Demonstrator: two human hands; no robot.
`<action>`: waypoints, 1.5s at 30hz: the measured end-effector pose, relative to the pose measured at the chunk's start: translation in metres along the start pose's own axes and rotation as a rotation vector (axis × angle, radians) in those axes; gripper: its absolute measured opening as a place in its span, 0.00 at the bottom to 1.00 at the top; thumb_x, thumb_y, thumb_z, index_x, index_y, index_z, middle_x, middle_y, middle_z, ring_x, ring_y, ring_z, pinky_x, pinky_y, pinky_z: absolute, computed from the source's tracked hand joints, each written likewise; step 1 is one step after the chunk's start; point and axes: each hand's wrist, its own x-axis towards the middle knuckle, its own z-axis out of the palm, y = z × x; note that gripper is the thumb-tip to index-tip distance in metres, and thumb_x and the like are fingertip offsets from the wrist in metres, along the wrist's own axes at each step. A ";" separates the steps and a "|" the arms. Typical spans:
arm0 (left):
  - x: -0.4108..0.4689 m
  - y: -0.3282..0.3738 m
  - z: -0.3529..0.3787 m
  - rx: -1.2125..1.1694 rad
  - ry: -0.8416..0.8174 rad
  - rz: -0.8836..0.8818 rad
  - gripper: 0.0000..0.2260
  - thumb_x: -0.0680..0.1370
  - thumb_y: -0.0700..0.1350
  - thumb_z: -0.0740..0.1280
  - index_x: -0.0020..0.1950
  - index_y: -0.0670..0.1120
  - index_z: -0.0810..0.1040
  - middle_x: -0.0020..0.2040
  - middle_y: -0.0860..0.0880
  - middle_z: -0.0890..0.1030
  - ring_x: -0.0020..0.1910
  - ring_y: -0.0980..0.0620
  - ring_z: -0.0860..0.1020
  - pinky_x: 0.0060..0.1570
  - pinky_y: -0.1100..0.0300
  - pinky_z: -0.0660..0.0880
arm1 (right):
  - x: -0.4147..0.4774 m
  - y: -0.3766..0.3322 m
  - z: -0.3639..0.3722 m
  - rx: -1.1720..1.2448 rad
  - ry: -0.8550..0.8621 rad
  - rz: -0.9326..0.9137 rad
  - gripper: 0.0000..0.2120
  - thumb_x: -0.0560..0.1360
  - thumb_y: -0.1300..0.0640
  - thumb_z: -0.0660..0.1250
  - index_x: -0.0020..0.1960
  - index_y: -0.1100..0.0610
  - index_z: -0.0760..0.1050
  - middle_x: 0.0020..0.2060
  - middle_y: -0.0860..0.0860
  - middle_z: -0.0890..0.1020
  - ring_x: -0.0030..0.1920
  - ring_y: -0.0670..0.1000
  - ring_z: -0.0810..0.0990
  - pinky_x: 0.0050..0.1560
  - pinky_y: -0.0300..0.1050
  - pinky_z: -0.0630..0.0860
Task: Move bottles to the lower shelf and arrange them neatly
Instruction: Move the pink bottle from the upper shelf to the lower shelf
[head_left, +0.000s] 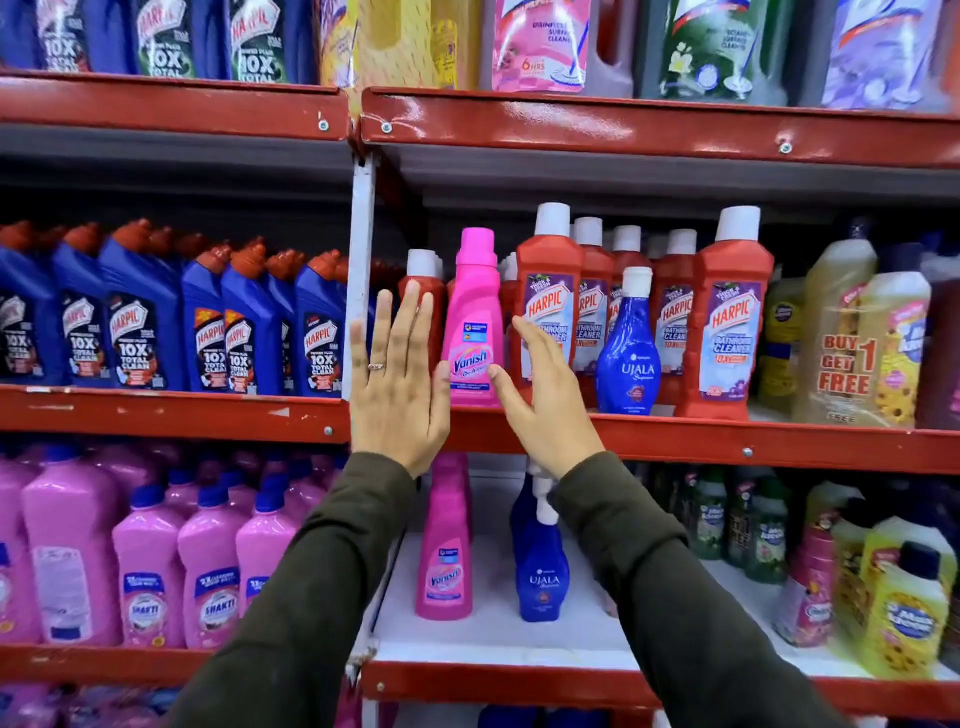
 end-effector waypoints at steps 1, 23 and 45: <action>-0.001 -0.007 0.001 0.009 -0.005 -0.029 0.29 0.83 0.49 0.53 0.83 0.42 0.55 0.84 0.45 0.55 0.83 0.44 0.50 0.81 0.45 0.40 | 0.007 0.000 0.006 0.059 0.001 0.052 0.30 0.82 0.51 0.64 0.80 0.58 0.59 0.79 0.54 0.65 0.79 0.50 0.62 0.79 0.51 0.61; -0.018 -0.049 0.034 0.045 -0.103 -0.057 0.30 0.82 0.49 0.51 0.83 0.42 0.51 0.84 0.46 0.52 0.84 0.46 0.46 0.82 0.48 0.40 | 0.074 -0.019 0.034 0.141 0.051 0.337 0.24 0.82 0.51 0.63 0.74 0.63 0.68 0.67 0.59 0.79 0.66 0.58 0.78 0.67 0.58 0.75; -0.018 -0.048 0.032 0.070 -0.138 -0.054 0.29 0.82 0.49 0.51 0.83 0.42 0.52 0.84 0.46 0.52 0.84 0.47 0.47 0.82 0.50 0.41 | 0.078 -0.033 -0.011 0.568 0.117 0.304 0.18 0.77 0.56 0.72 0.62 0.66 0.78 0.55 0.60 0.86 0.53 0.56 0.86 0.52 0.48 0.83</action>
